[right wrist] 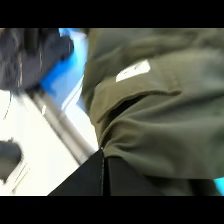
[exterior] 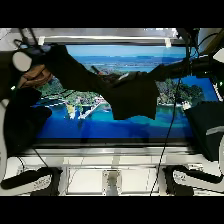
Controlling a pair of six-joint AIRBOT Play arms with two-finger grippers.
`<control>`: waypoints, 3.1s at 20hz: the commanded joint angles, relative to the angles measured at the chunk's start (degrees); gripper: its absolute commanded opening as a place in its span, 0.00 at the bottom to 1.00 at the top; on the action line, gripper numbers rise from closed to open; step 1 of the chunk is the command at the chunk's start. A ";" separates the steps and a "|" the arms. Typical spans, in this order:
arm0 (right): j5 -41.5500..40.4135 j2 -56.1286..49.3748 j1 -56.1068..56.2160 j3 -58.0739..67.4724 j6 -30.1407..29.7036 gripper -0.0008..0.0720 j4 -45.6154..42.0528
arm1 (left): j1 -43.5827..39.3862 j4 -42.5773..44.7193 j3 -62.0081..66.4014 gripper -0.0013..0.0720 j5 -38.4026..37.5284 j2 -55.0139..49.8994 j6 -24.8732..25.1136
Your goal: Fold the clothes and pants, and hang the long-sleeved shirts on hangers.
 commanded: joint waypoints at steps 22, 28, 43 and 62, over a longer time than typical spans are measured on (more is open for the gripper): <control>-20.28 0.31 -4.72 -22.29 6.80 0.61 -11.56 | -4.46 -15.61 -32.89 0.99 -12.33 9.18 -0.39; -18.51 0.33 -4.61 -22.27 6.80 0.60 -12.00 | -18.47 -44.22 -58.71 0.66 11.19 15.89 2.21; -16.41 0.37 -4.59 -22.27 6.91 0.60 -11.93 | -33.29 -50.38 -46.84 0.37 24.06 -2.99 10.36; -17.40 0.35 -4.59 -22.29 6.86 0.60 -12.04 | -31.67 -51.04 -42.29 0.37 23.78 -8.37 11.19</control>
